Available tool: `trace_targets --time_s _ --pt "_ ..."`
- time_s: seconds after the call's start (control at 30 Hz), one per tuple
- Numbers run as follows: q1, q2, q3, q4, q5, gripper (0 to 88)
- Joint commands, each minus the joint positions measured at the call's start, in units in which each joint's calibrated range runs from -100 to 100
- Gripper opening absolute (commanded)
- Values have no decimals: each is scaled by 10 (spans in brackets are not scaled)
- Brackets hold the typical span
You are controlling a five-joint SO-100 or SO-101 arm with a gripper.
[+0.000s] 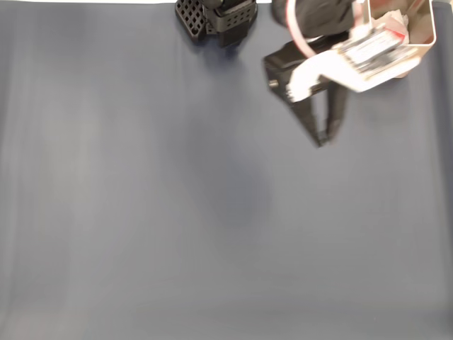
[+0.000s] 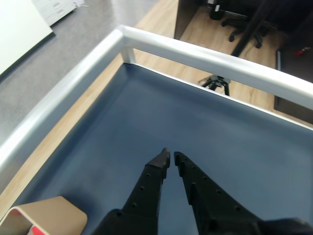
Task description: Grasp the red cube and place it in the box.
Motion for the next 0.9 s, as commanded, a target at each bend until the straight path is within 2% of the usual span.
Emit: trace_targets --time_s 0.0,0.17,0.5,0.87 --pt "56 -27 4 -12 -4 0" --pt "117 -53 45 -12 -5 0" --pt "184 -146 175 -38 -4 0" --pt "197 -295 390 -81 4 0"
